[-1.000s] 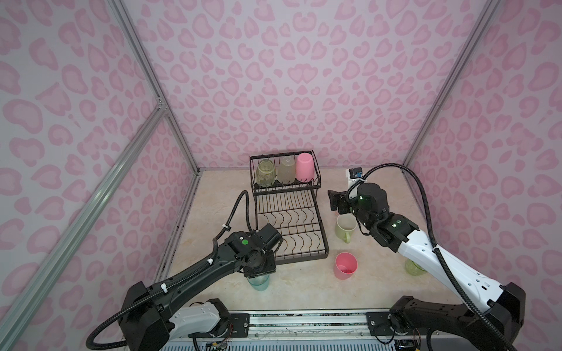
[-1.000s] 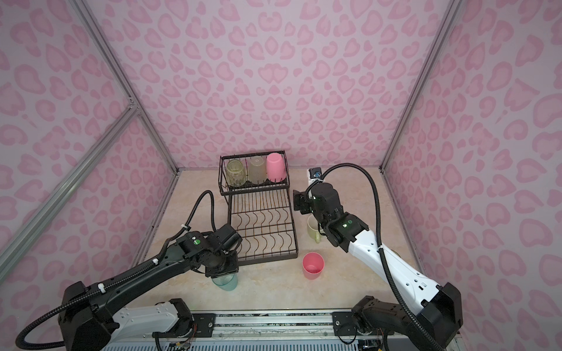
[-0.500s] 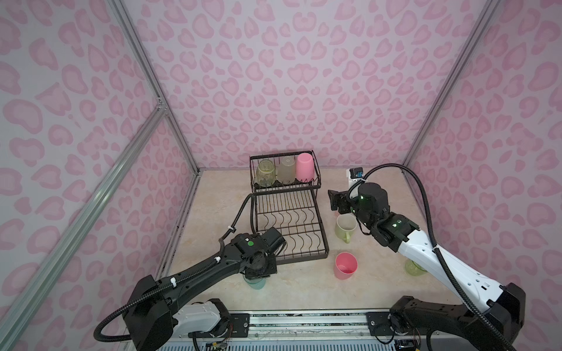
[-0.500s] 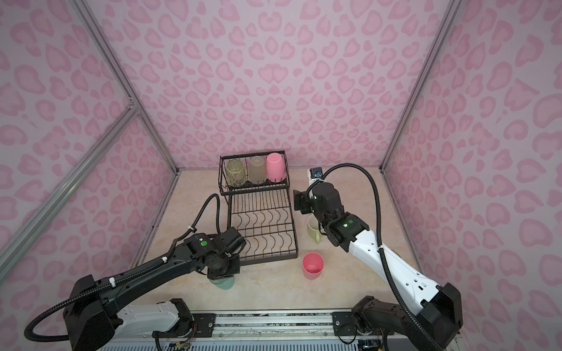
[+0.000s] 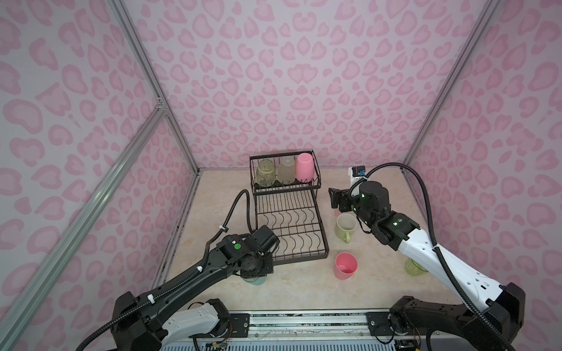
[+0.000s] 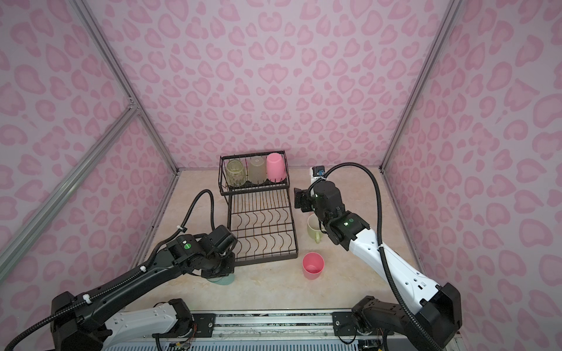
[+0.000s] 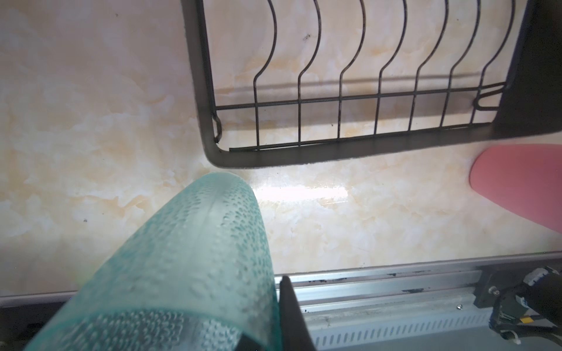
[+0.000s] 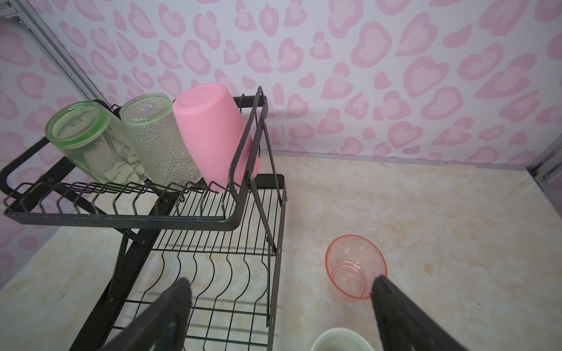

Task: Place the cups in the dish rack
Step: 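Lift the teal frosted cup with the left gripper toward the rack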

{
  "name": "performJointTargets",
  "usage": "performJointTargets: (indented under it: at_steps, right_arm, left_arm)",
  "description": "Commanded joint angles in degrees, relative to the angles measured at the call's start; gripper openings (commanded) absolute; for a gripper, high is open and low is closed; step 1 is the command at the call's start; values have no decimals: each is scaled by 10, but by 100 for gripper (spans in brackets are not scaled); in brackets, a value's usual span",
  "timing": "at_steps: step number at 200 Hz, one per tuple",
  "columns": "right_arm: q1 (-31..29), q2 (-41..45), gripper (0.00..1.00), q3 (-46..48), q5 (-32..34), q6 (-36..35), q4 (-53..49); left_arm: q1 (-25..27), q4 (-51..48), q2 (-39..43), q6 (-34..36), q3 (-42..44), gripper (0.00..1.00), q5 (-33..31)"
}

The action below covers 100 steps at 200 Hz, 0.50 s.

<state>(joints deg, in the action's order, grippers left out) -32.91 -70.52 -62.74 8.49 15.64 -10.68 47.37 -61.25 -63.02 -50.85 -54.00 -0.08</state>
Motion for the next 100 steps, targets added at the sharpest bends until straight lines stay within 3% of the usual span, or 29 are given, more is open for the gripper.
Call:
performJointTargets:
  at_steps: [1,50,100]
  right_arm:
    - [8,-15,92,-9,-28,25,-7]
    - [29,-42,93,-31,-53,57,-23]
    - [73,-48,93,-42,-81,151,-37]
  left_arm:
    - [0,-26,5,40,-31,3,7]
    - [-1,-40,-21,150,-147,3,58]
    - [-15,9,-80,236,-306,3,96]
